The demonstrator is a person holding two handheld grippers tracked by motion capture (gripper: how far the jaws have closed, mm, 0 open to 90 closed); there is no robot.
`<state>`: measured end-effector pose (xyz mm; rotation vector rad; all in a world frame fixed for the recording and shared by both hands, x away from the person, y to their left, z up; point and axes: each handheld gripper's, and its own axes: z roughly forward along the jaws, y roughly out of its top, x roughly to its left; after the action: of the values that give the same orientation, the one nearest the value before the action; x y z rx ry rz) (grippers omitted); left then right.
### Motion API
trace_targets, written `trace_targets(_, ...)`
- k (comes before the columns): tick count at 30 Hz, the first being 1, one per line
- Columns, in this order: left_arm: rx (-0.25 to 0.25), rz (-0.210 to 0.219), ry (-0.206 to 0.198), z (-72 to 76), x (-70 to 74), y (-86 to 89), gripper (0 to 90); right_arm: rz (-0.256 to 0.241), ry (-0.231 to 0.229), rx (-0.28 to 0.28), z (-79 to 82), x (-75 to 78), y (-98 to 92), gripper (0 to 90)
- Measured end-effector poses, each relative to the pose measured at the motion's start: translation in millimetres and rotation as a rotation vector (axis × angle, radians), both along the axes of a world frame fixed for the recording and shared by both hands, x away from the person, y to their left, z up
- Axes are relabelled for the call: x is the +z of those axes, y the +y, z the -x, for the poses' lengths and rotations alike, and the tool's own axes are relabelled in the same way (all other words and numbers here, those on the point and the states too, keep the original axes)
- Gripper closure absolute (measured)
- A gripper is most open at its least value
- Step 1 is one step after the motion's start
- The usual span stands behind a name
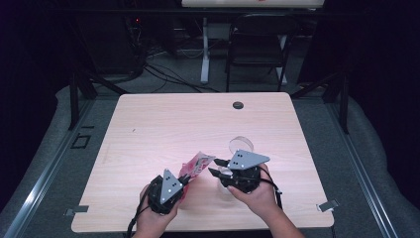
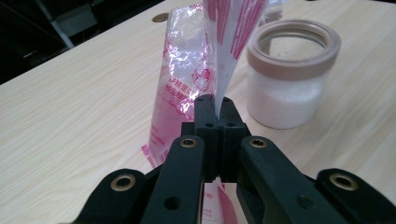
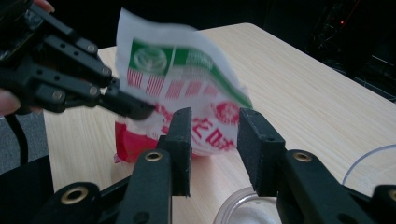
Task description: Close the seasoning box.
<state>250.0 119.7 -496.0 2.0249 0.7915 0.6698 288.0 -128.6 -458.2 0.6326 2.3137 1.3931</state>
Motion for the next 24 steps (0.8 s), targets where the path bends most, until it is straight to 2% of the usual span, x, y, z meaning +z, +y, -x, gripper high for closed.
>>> trace_targets(4,0.02,-0.002,-0.004,-6.1,8.6,11.9,89.7,-0.03,-0.012,-0.016,-0.2,5.2,-5.5,61.0)
trace_targets(8,0.041,0.022,0.004,-13.8,14.6,23.0,89.8,-0.057,-0.021,-0.047,-2.0,8.3,-13.0,60.7)
trace_targets(15,0.092,0.048,0.029,-33.2,24.2,48.2,89.9,-0.065,-0.003,-0.093,-8.4,9.1,-25.9,58.2)
trace_targets(20,0.151,0.059,0.015,-42.1,35.7,71.5,89.9,-0.078,-0.001,-0.119,-10.8,12.4,-35.3,58.2)
trace_targets(24,0.196,0.042,0.006,-47.3,41.6,89.7,89.9,-0.09,-0.001,-0.148,-12.9,14.6,-43.1,58.3)
